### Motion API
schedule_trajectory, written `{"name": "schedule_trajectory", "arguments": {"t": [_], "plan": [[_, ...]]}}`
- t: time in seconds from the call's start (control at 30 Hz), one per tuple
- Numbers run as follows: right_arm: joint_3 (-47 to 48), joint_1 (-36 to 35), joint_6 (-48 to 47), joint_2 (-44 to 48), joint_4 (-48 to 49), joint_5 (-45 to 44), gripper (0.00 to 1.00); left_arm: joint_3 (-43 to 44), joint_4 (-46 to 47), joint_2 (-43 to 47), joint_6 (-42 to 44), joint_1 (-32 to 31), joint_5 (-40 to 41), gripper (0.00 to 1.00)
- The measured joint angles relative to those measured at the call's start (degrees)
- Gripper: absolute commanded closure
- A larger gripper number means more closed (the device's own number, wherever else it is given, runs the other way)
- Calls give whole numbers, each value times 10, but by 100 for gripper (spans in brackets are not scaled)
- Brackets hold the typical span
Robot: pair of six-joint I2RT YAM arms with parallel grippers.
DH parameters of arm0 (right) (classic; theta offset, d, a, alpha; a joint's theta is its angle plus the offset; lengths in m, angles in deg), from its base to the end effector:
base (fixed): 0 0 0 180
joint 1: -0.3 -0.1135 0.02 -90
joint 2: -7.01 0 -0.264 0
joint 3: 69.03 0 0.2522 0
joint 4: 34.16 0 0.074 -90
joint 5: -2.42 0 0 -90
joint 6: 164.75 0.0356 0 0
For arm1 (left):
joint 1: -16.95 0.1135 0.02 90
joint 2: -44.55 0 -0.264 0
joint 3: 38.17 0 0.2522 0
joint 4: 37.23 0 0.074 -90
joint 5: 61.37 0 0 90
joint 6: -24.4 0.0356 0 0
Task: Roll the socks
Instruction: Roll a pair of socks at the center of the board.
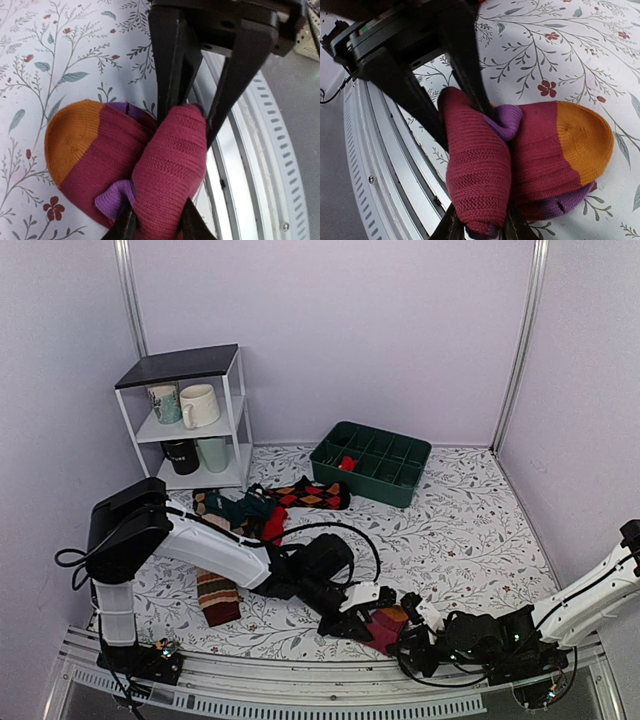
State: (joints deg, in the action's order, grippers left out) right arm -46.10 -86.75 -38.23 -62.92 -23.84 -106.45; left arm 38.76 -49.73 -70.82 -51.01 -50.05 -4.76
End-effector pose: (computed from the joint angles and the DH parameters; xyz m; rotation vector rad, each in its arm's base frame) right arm 0.0212 0.1869 0.1127 -0.8069 2.1586 0.8356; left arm 0.1367 -0.3722 0.1147 1.8847 1.7657 -1.0933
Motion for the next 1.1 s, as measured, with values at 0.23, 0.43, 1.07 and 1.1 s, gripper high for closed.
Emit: {"name": "schedule_trajectory", "arguments": {"t": [0.23, 0.43, 1.07, 1.1], "plan": [[-52, 28, 90, 35, 38, 32, 78, -89, 65, 88, 2, -34, 166, 71], [-51, 64, 138, 24, 39, 80, 79, -183, 107, 176, 24, -43, 276, 74], [123, 284, -59, -160, -5, 374, 82, -355, 191, 367, 21, -71, 393, 67], [144, 298, -85, -185, -6, 396, 82, -360, 191, 374, 21, -71, 393, 68]]}}
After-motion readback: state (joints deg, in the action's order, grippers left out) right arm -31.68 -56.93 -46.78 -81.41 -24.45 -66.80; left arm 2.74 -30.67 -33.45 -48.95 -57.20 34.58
